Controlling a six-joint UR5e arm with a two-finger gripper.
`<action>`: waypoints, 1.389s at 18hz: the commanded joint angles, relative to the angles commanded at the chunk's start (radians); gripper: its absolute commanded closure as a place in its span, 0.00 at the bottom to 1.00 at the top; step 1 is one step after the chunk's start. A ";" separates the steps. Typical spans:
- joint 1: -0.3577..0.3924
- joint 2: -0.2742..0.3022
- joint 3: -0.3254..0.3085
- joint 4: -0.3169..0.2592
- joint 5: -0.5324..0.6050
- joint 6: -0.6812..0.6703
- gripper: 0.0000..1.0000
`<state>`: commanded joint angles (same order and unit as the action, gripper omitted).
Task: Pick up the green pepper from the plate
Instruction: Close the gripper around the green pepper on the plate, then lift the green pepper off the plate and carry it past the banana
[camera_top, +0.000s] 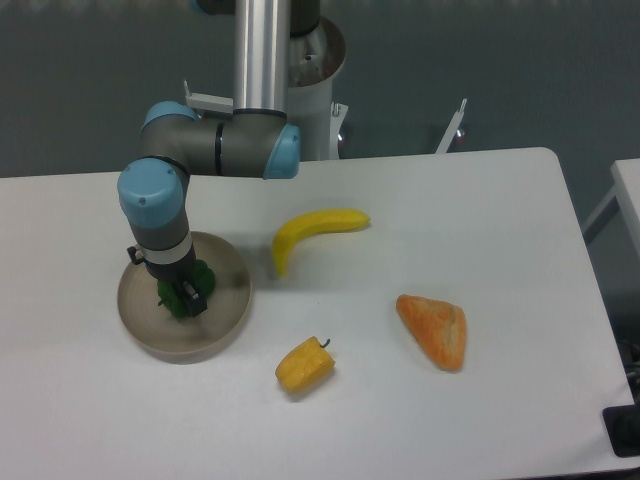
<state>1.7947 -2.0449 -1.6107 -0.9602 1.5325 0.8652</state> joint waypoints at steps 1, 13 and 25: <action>0.002 0.011 0.000 0.000 0.000 0.002 0.89; 0.254 0.232 0.003 -0.162 -0.037 0.161 0.88; 0.483 0.190 0.106 -0.387 0.041 0.610 0.89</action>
<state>2.2779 -1.8544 -1.5051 -1.3468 1.5737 1.4752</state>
